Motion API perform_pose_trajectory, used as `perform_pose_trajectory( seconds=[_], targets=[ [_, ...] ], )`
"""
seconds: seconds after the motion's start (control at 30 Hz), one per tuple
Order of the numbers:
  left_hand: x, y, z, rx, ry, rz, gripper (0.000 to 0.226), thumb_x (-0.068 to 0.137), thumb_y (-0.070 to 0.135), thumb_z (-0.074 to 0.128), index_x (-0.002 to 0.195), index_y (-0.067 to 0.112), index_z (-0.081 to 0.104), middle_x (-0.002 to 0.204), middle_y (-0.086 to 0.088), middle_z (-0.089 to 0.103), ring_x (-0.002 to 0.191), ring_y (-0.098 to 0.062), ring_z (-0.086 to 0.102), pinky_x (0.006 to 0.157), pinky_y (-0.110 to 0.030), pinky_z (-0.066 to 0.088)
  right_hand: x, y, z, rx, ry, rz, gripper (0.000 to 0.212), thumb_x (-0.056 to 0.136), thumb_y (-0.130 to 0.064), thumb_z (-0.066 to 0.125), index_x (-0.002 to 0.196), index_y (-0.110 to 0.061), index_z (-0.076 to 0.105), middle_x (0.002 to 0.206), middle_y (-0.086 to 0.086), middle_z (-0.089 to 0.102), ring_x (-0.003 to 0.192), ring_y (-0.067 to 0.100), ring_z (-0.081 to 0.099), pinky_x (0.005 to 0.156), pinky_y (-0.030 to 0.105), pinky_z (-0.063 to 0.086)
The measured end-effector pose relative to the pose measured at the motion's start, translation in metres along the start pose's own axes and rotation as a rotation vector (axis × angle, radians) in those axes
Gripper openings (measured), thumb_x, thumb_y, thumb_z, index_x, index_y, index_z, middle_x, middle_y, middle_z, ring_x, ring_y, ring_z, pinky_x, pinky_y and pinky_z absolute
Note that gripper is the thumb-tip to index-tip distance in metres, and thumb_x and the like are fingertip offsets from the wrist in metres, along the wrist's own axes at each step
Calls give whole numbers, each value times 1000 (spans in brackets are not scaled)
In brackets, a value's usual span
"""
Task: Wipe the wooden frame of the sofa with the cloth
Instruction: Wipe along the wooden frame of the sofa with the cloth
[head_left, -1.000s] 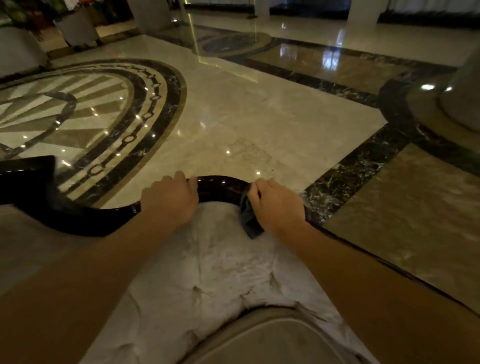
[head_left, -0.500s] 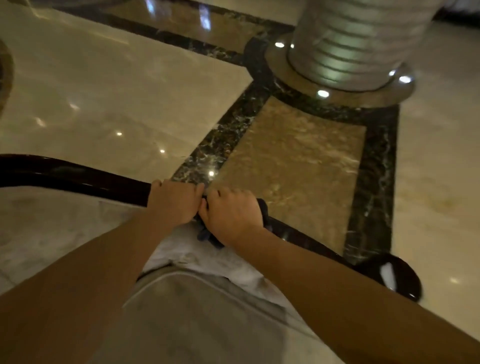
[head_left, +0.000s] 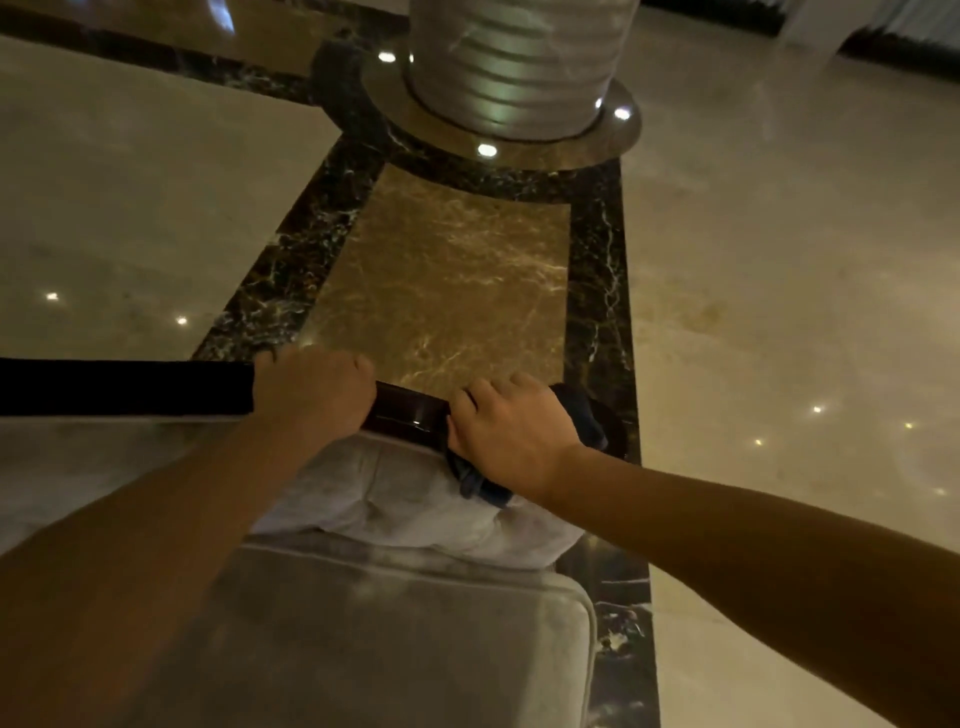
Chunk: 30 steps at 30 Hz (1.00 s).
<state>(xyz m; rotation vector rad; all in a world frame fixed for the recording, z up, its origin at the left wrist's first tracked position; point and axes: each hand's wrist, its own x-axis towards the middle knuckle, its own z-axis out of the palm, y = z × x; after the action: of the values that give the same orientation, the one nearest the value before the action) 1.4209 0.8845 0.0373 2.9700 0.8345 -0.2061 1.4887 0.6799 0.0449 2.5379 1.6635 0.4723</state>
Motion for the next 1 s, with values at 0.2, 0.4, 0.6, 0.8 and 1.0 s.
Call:
perform_pose_trajectory(
  seconds=[0.2,0.4,0.6,0.8,1.0],
  targets=[
    [-6,62,4,1,82,209,40,93,32,28,92,16,65,105,-13,66,98,-32,55,81,-41,35,-55,36,17,-49,-198,-12,42,102,-32,32,118,-7,62,116,13,65,94,33,59,80,42,45],
    [-2,124,16,80,198,421,33,93,28,29,85,13,58,87,-11,64,81,-32,57,66,-40,40,-76,55,40,106,-164,68,46,99,-38,39,134,-15,58,143,8,55,124,34,52,97,47,42],
    [-6,133,14,202,201,494,15,85,17,41,78,14,54,77,-8,61,73,-30,57,59,-37,38,-63,69,55,331,-183,332,50,98,-47,31,141,-28,51,150,-4,48,145,26,33,120,51,20],
    [-7,132,14,139,189,575,37,87,14,10,72,15,44,59,-1,42,49,-17,40,47,-29,32,-76,51,52,572,-46,1153,48,96,-45,34,128,-17,56,136,11,57,127,33,50,106,50,43],
    [-8,137,10,304,137,588,16,94,18,41,95,8,54,86,-11,61,69,-28,58,50,-34,36,-49,53,49,329,-296,435,56,98,-53,25,130,-23,59,137,7,58,133,35,45,110,51,35]
  ],
)
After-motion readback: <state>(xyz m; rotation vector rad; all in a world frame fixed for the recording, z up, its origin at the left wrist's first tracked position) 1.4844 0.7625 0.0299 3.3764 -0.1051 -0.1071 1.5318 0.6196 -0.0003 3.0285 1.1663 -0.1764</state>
